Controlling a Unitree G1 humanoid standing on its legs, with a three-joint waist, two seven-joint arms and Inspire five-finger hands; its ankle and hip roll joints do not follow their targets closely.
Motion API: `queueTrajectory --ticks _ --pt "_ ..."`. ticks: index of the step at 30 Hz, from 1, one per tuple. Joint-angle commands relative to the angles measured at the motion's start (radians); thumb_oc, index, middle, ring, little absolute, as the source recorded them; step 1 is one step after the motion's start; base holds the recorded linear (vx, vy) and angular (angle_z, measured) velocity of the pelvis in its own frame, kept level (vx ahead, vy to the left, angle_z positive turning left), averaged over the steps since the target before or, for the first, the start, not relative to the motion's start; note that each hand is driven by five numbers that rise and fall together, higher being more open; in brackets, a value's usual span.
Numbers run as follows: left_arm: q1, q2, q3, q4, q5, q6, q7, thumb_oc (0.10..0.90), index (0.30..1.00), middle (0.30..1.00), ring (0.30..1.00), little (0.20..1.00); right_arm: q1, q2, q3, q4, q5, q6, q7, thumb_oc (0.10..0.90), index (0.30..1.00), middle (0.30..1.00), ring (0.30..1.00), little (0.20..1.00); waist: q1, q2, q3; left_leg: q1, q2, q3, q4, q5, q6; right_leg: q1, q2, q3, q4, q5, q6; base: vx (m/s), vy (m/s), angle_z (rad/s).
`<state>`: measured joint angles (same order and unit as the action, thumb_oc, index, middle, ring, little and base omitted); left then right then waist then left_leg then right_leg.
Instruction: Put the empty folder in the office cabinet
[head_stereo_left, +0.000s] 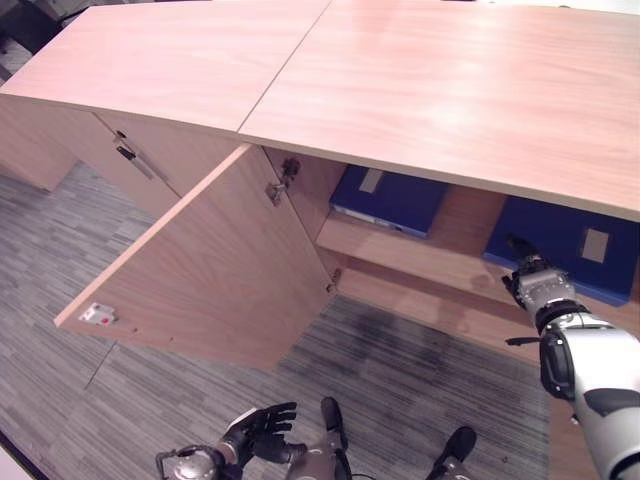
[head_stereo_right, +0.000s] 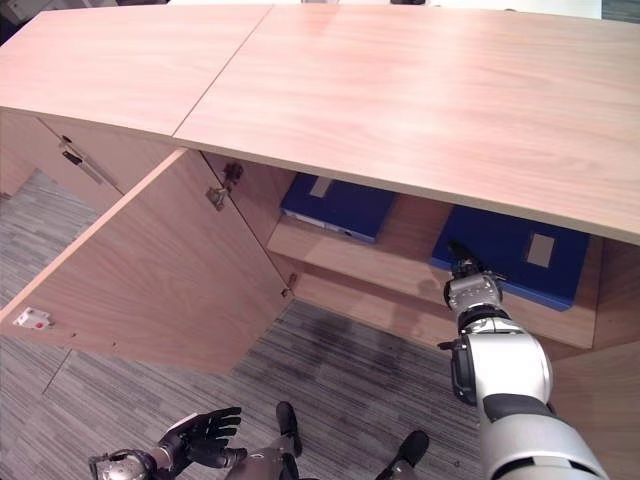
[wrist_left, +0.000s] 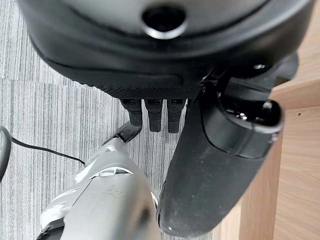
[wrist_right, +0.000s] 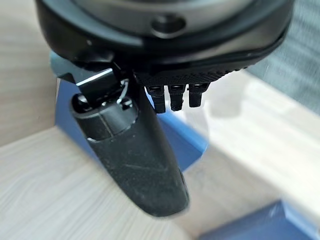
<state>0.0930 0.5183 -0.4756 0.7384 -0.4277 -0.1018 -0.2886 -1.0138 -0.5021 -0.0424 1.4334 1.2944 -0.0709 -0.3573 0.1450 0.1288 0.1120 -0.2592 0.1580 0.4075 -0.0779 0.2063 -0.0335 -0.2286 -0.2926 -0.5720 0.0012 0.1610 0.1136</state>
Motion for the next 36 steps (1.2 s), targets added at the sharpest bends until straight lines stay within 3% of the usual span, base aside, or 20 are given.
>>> queueTrajectory --ticks 1,6,7,8,9,15,19,20,23,24,30,36 --pt "-0.017 -0.007 0.042 -0.004 -0.041 -0.030 0.000 0.800 0.900 0.900 0.900 0.900 -0.064 -0.073 0.018 -0.121 -0.065 -0.091 0.069 0.800 0.900 0.900 0.900 0.900 0.023 -0.006 0.050 0.112 0.034 -0.005 0.004 -0.065 -0.119 0.058 0.066 0.017 0.144 -0.248 0.015 0.00 0.000 0.00" --pt "-0.006 -0.013 0.077 0.014 -0.046 -0.032 -0.020 0.800 0.900 0.900 0.900 0.900 0.067 -0.064 -0.013 -0.206 -0.090 -0.125 0.139 0.800 0.900 0.900 0.900 0.900 0.011 -0.014 0.036 0.143 0.027 -0.005 0.003 -0.077 -0.119 0.099 0.067 0.009 0.123 -0.239 0.021 0.01 0.007 0.03" --pt "-0.003 -0.012 0.077 0.016 -0.045 -0.034 -0.021 0.800 0.900 0.900 0.900 0.900 0.076 -0.060 -0.015 -0.213 -0.092 -0.127 0.139 0.770 0.855 0.855 0.855 0.855 0.011 -0.015 0.034 0.145 0.027 -0.005 0.003 -0.077 -0.118 0.101 0.068 0.008 0.121 -0.238 0.022 0.02 0.025 -0.07" --pt "-0.003 -0.019 0.089 0.017 -0.051 -0.037 -0.025 0.800 0.900 0.900 0.900 0.900 0.110 -0.054 -0.022 -0.244 -0.103 -0.141 0.155 0.715 0.773 0.773 0.773 0.773 0.007 -0.015 0.036 0.148 0.026 -0.002 0.003 -0.077 -0.118 0.104 0.068 0.008 0.118 -0.235 0.024 0.01 0.019 -0.05" --pt "0.007 -0.031 0.117 0.029 -0.050 -0.041 -0.031 0.800 0.900 0.900 0.900 0.900 0.205 -0.032 -0.062 -0.337 -0.126 -0.191 0.175 0.400 0.300 0.300 0.300 0.300 -0.002 -0.014 0.035 0.156 0.025 0.001 0.003 -0.078 -0.118 0.116 0.069 0.005 0.104 -0.228 0.028 0.03 0.026 -0.06" --pt "0.024 -0.068 0.181 0.135 0.030 -0.068 -0.010 0.800 0.900 0.900 0.900 0.900 0.430 -0.003 -0.063 -0.628 -0.389 -0.262 0.140 0.400 0.300 0.300 0.300 0.300 -0.033 -0.028 0.011 0.183 0.025 0.008 0.002 -0.082 -0.119 0.152 0.073 0.003 0.071 -0.209 0.034 0.03 0.015 -0.01" --pt "0.039 -0.077 0.204 0.148 0.063 -0.082 -0.008 0.800 0.900 0.900 0.900 0.900 0.506 -0.054 -0.014 -0.741 -0.694 -0.235 0.085 0.400 0.300 0.300 0.300 0.300 -0.046 -0.037 0.005 0.199 0.022 0.015 0.002 -0.086 -0.117 0.167 0.075 0.006 0.062 -0.202 0.036 0.03 0.010 -0.05" --pt "0.041 -0.079 0.205 0.148 0.064 -0.082 -0.008 0.800 0.900 0.900 0.900 0.900 0.509 -0.052 -0.014 -0.748 -0.704 -0.231 0.078 0.400 0.300 0.300 0.300 0.300 -0.046 -0.035 0.005 0.201 0.022 0.015 0.001 -0.086 -0.117 0.168 0.075 0.006 0.062 -0.202 0.036 0.03 -0.002 -0.01" --pt "0.053 -0.083 0.247 0.153 0.089 -0.094 -0.017 0.800 0.900 0.900 0.900 0.900 0.592 -0.133 0.045 -0.843 -1.024 -0.182 0.065 0.400 0.300 0.300 0.300 0.300 -0.054 -0.044 0.005 0.214 0.026 0.020 0.002 -0.086 -0.115 0.181 0.077 0.006 0.062 -0.204 0.035 0.03 -0.009 -0.02" --pt "0.057 -0.085 0.250 0.154 0.094 -0.095 -0.023 0.800 0.900 0.900 0.900 0.900 0.606 -0.144 0.050 -0.845 -1.069 -0.173 0.063 0.400 0.300 0.300 0.300 0.300 -0.056 -0.045 0.005 0.216 0.027 0.020 0.003 -0.086 -0.114 0.183 0.078 0.006 0.063 -0.205 0.035 0.03 -0.012 -0.03" --pt "0.063 -0.074 0.256 0.150 0.108 -0.097 -0.038 0.800 0.900 0.900 0.900 0.900 0.602 -0.196 0.099 -0.784 -1.203 -0.132 0.056 0.400 0.300 0.300 0.300 0.300 -0.052 -0.050 0.007 0.219 0.031 0.021 0.003 -0.086 -0.114 0.183 0.080 0.008 0.066 -0.209 0.033 0.01 -0.013 -0.03" --pt "0.066 -0.035 0.240 0.133 0.101 -0.097 -0.056 0.800 0.900 0.900 0.900 0.900 0.531 -0.252 0.184 -0.636 -1.223 -0.101 0.093 0.400 0.300 0.300 0.300 0.300 -0.034 -0.051 0.024 0.209 0.042 0.022 0.005 -0.075 -0.120 0.170 0.085 0.005 0.078 -0.214 0.029 -0.01 -0.024 0.00"
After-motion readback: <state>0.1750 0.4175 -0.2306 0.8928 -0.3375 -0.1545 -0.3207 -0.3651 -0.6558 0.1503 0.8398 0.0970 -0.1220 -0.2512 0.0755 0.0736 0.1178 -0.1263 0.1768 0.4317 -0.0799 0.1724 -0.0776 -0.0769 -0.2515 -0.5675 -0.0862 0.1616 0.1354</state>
